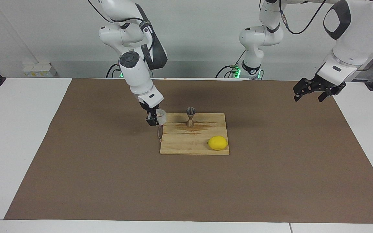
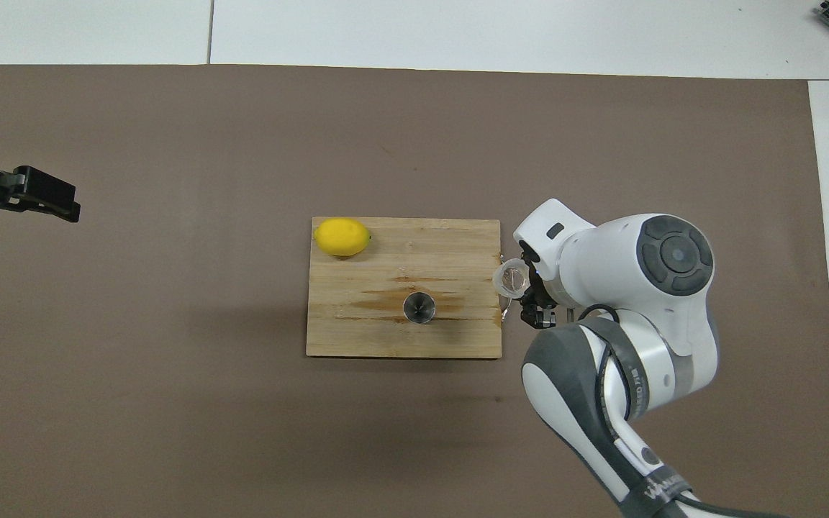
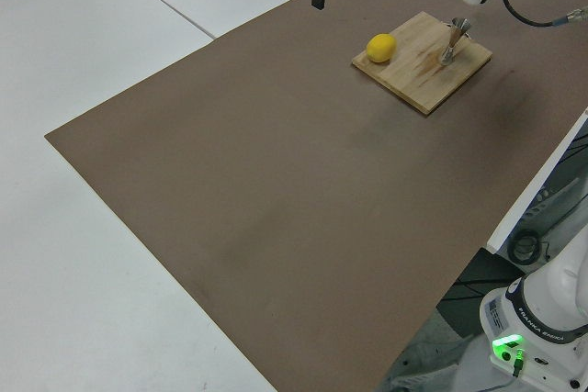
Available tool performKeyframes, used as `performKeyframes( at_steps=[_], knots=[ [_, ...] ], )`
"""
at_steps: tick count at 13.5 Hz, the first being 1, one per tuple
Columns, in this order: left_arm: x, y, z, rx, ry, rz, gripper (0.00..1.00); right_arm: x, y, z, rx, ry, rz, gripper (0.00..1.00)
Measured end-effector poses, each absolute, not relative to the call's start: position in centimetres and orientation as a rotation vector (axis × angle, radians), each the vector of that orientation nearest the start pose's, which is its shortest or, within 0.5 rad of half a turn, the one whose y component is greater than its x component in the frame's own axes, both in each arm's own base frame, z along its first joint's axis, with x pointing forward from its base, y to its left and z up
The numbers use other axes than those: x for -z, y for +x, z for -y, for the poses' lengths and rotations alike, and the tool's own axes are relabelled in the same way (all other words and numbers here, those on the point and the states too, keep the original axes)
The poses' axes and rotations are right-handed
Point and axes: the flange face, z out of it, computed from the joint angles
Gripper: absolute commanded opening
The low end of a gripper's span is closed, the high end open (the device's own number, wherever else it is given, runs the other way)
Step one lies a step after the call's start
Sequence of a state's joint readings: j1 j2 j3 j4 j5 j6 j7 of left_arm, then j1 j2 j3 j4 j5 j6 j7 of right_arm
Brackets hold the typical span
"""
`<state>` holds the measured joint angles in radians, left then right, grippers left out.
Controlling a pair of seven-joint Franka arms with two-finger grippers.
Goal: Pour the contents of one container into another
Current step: 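Lift the white cup with the right gripper over the metal cup, then tilt the white cup over the metal cup with the right gripper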
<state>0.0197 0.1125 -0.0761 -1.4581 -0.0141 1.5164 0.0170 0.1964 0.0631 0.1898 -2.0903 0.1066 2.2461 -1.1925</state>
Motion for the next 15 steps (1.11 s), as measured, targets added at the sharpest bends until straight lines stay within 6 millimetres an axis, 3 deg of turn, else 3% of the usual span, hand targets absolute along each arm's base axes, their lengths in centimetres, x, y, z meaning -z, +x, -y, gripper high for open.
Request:
performKeyframes(
  at_steps=[4,8,15],
  knots=[
    [-58.9,57.2,4.8,-0.034,-3.157,-0.156,1.0,-42.2,51.9,-24.1,0.146,-2.267,2.162,0.08],
    [-60.2,56.5,4.4,0.007,-3.156,-0.145,1.0,-44.4,51.3,-27.0,0.098,-2.341,2.178,0.07],
    [-60.2,56.6,4.4,0.011,-3.156,-0.144,1.0,-44.3,51.4,-31.8,-0.005,-2.433,2.276,0.05]
  ],
)
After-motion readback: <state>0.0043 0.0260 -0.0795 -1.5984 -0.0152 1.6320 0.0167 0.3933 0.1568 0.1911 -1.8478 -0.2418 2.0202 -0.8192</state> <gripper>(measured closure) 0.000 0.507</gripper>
